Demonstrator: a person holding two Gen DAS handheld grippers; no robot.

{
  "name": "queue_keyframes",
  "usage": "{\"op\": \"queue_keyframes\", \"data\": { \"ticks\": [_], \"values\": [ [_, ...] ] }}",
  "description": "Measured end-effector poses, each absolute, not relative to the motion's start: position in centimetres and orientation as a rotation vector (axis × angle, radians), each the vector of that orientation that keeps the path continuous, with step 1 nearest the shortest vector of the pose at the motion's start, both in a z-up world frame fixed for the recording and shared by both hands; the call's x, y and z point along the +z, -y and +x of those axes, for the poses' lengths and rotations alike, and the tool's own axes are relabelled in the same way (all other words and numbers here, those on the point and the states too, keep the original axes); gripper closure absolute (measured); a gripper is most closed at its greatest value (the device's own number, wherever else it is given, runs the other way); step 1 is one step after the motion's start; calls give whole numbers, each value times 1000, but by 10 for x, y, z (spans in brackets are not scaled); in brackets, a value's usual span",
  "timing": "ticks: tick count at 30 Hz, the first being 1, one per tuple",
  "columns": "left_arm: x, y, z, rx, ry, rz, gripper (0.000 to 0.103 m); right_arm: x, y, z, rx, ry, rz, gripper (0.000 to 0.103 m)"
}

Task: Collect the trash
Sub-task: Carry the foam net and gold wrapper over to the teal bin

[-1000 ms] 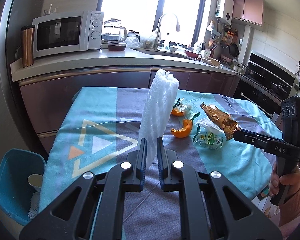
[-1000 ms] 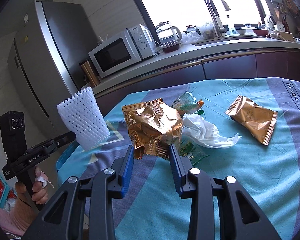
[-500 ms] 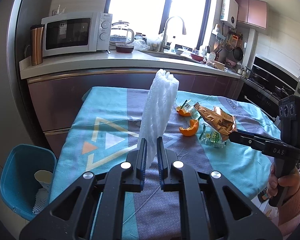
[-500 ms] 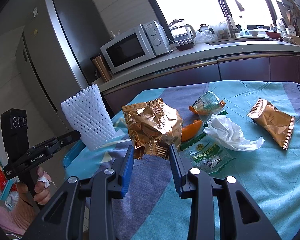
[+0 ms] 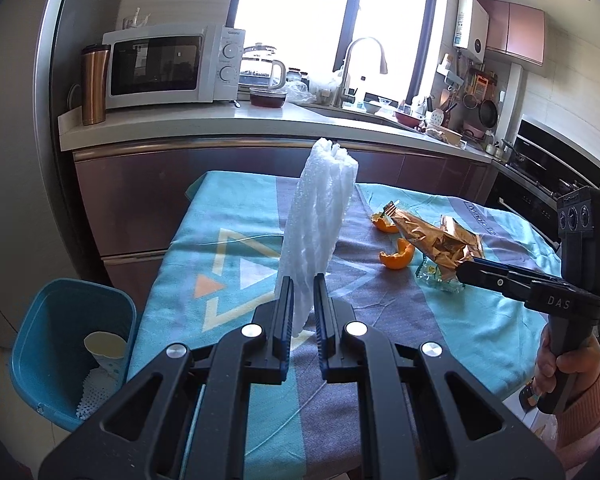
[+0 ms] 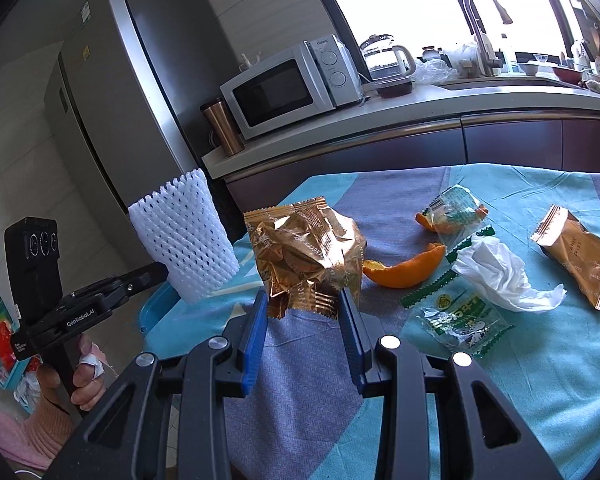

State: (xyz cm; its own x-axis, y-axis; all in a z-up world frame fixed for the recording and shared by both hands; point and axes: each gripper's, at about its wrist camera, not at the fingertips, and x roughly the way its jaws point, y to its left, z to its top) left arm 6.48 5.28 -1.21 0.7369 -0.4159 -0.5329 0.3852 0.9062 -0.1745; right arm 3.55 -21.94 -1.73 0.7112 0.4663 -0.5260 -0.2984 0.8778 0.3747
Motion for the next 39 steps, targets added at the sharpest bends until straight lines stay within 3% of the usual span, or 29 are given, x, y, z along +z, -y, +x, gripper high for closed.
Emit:
{"op": "queue_keyframes", "data": {
  "ticks": [39],
  "values": [
    [-12, -120, 44, -303, -585, -99, 92, -16, 140, 59, 598, -690, 191, 69]
  ]
}}
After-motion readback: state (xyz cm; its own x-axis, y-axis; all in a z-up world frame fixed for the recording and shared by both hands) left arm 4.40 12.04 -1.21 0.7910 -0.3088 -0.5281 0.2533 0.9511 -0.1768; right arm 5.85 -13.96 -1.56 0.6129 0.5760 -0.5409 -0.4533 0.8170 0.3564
